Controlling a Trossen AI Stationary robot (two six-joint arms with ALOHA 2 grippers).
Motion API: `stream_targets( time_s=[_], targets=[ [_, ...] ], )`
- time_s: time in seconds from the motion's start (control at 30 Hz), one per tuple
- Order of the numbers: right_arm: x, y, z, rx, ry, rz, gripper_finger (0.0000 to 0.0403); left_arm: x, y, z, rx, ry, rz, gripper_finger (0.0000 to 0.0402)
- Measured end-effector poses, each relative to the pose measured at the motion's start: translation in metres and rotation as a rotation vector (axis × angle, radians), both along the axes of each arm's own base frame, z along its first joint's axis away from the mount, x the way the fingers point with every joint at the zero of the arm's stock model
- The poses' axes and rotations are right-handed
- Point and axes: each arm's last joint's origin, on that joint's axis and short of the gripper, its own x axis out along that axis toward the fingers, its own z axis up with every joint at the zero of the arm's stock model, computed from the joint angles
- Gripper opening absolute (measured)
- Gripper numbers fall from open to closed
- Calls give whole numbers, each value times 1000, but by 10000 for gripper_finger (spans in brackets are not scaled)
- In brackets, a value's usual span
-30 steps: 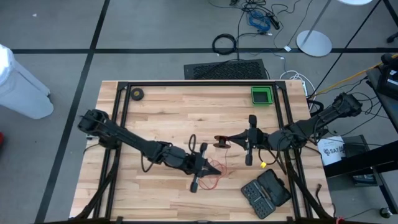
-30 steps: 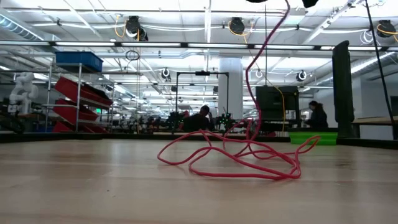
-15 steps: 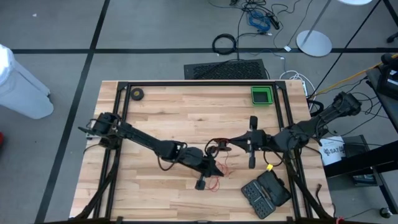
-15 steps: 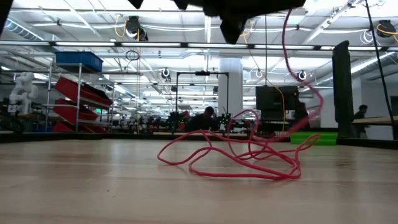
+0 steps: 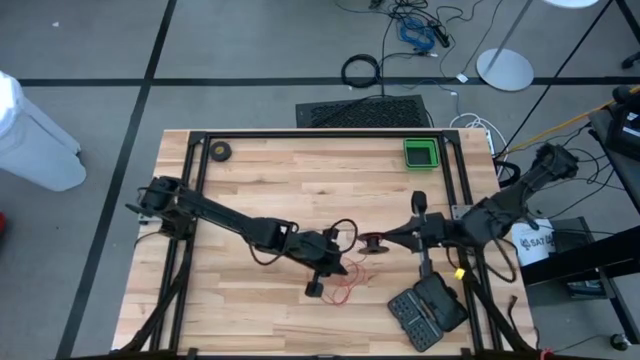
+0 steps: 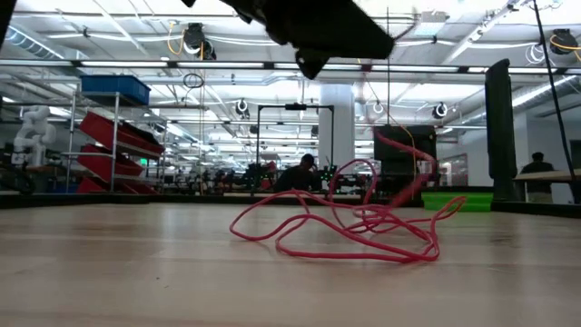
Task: Coil cords
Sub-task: Uncoil the red wire from the spool
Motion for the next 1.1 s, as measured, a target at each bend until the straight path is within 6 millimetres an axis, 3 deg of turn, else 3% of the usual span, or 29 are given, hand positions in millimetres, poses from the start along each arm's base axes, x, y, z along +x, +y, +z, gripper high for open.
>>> stream_targets(
  time_s=[0.4, 0.73, 0.9, 1.1],
  targets=[
    [-7, 6, 1, -20, 0, 42, 0, -45, 1, 43, -57, 155, 58, 2],
    [-7, 5, 1, -22, 4, 39, 0, -68, -31, 52, -76, 191, -24, 69],
    [-7, 5, 0, -23, 7, 39, 0, -69, -34, 51, -62, 189, -17, 103],
    [-7, 5, 0, -24, 10, 40, 0, -70, -31, 49, -24, 203, 32, 112]
  ],
)
